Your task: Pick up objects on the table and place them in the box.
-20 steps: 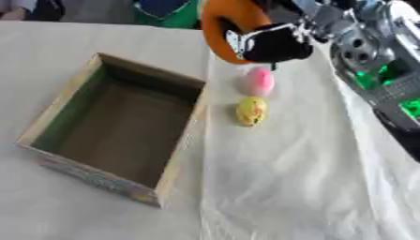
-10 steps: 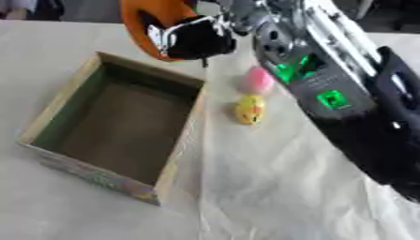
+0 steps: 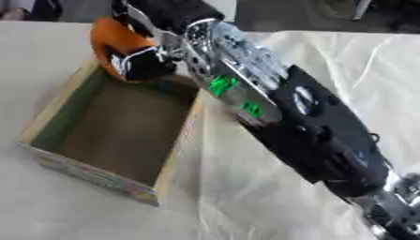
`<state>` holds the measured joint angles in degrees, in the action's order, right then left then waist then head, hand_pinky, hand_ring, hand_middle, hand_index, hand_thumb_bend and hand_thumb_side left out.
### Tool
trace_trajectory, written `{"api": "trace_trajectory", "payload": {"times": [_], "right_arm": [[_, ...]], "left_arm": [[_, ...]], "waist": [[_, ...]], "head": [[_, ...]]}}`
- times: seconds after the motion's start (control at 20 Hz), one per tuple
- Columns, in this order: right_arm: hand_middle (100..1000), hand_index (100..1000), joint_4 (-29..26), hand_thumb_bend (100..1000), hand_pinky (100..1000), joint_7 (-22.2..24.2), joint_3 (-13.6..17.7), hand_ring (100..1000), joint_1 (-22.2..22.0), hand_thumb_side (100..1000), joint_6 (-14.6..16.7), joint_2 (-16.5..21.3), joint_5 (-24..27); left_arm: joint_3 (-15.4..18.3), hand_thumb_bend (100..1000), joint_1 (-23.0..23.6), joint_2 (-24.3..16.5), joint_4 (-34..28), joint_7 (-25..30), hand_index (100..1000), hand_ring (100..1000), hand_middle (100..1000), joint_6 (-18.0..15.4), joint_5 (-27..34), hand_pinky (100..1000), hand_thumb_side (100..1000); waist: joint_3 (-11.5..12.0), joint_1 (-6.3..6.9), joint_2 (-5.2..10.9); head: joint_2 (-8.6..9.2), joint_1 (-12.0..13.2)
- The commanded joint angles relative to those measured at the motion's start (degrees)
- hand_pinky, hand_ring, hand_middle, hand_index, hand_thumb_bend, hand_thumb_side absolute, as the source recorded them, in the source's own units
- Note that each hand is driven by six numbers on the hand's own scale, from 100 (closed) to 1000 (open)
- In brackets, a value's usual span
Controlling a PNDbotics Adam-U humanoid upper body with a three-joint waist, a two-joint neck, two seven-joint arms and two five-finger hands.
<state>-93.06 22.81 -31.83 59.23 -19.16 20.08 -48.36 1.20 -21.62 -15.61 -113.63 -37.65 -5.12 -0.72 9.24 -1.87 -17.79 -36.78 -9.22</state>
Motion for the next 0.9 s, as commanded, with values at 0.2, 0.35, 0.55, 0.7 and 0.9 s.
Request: {"api": "trace_trajectory", "payload": {"times": [0.2, 0.35, 0.55, 0.7, 0.9], "right_arm": [[377, 496, 4.3, 100, 523, -1.1, -0.8, 494, -0.8, 353, 1.3, -3.2, 0.1], [406, 522, 5.8, 100, 539, -0.4, -1.1, 513, -1.2, 319, 2.0, -4.1, 0.3], [515, 602, 6.9, 100, 581, 3.4, -1.8, 592, -1.4, 238, 4.1, -4.7, -0.3], [627, 717, 7.0, 100, 624, 8.3, -2.0, 656, -1.4, 206, 6.2, -4.7, -1.1], [775, 842, 5.9, 100, 690, 13.7, -1.4, 757, -1.0, 244, 7.7, -4.6, -3.0]], "left_arm": [[-0.2, 100, -0.8, -0.7, -1.0, 0.1, 748, 623, 609, -0.2, 0.0, 478, 989], [-0.2, 100, -0.8, -0.6, -1.0, 0.2, 748, 623, 609, -0.1, 0.0, 478, 990], [-0.2, 100, -0.8, -0.6, -1.0, 0.2, 748, 623, 609, -0.1, 0.1, 478, 990], [-0.2, 100, -0.8, -0.5, -1.0, 0.2, 748, 623, 608, 0.0, 0.1, 478, 991], [-0.2, 100, -0.8, -0.5, -1.0, 0.2, 748, 623, 608, 0.1, 0.1, 478, 991]], "waist": [[0.2, 0.22, 1.21], [0.2, 0.21, 1.26], [0.2, 0.16, 1.36], [0.2, 0.12, 1.41], [0.1, 0.12, 1.47]], "head": [[-0.43, -1.0], [-0.54, -1.1], [-0.64, -0.9], [-0.68, -0.6], [-0.68, -0.5]]}}
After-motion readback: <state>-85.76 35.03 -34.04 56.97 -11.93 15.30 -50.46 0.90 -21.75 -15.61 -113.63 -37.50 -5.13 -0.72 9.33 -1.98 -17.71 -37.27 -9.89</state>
